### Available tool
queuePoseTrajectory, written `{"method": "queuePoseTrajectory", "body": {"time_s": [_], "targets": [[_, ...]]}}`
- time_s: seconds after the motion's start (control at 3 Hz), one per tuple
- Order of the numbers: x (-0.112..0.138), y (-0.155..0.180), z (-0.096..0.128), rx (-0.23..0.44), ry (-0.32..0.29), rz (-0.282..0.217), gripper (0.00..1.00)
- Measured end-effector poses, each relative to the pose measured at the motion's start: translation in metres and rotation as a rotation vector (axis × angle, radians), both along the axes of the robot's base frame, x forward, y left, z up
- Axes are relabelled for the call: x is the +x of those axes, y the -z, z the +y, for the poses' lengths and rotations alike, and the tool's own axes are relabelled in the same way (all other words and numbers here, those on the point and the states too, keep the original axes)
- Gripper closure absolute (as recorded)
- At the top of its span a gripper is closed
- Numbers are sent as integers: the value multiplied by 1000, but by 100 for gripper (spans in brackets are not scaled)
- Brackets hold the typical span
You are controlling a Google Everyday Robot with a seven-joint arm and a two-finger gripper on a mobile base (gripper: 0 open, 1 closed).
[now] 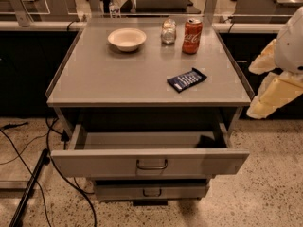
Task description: Close top drawer
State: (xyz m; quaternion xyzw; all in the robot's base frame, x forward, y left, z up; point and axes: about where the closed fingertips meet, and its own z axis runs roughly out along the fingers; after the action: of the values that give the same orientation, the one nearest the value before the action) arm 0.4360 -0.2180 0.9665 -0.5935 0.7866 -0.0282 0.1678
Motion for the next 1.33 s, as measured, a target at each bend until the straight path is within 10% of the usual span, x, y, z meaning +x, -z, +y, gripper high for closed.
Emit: {"method": "queuePoseTrajectory", "body": {"time_s": [1.0,1.33], "targets": [[-28,101,-3,112,63,30,100],[-53,157,-12,235,89,137,100]]}}
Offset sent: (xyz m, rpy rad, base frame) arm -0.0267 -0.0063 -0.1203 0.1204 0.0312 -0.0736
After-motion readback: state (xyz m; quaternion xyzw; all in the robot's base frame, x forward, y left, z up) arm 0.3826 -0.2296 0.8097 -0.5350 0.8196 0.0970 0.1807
